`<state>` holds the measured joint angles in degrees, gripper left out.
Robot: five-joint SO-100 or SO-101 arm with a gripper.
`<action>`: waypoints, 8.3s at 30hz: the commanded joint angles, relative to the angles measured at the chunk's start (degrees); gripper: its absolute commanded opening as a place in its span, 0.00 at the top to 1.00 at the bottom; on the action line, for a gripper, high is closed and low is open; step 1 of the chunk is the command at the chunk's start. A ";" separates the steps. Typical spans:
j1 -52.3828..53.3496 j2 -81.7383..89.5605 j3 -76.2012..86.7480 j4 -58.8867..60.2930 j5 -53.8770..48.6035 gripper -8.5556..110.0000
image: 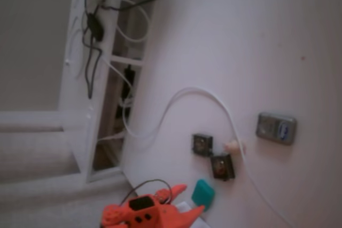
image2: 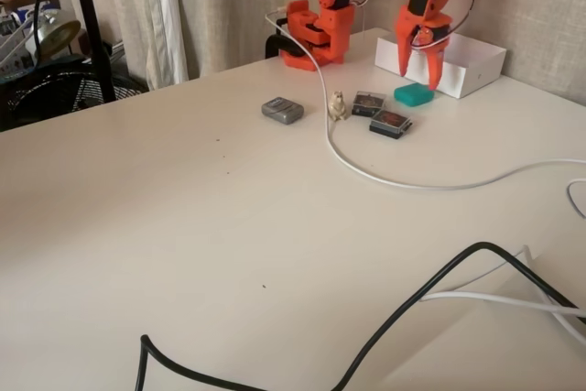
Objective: Grasp the green cube and put it in the bin.
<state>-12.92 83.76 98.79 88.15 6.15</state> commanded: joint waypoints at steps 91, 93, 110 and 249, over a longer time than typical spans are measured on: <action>-30.06 28.83 25.40 -23.03 -37.09 0.80; -29.97 29.44 28.21 -25.93 -37.09 0.75; -23.91 41.57 39.55 -47.20 -33.84 0.80; 3.25 105.82 69.70 -11.69 -15.21 1.00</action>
<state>-9.67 189.14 168.75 76.38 -9.32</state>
